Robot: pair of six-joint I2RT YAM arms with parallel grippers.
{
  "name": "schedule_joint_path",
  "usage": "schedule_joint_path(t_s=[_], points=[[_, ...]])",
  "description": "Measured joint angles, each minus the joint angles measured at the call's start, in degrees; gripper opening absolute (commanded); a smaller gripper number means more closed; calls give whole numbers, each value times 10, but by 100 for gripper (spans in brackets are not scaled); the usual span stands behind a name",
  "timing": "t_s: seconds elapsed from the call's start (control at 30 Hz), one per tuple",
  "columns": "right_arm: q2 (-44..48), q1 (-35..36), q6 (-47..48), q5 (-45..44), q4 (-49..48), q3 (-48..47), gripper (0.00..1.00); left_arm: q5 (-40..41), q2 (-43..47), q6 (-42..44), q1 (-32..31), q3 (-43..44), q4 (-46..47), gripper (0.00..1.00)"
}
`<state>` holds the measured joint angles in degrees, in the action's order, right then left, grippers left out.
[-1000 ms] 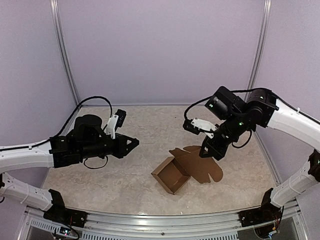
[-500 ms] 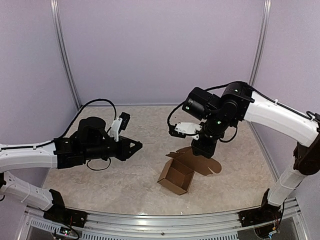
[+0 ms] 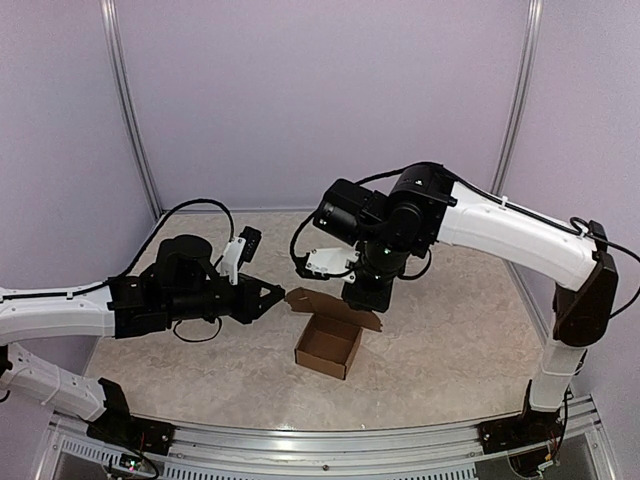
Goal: Fold the paper box
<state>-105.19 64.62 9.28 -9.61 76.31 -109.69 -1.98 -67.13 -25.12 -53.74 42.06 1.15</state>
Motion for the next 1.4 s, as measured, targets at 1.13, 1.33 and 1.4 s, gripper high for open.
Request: schedule_joint_path(t_s=[1.13, 1.33, 1.4], points=[[474, 6, -30, -9, -453, 601, 75, -53, 49, 128, 54, -69, -8, 78], [524, 6, -17, -18, -604, 748, 74, -87, 4, 162, 58, -69, 21, 72], [523, 6, -12, -27, -649, 775, 73, -98, -17, 171, 58, -69, 24, 72]])
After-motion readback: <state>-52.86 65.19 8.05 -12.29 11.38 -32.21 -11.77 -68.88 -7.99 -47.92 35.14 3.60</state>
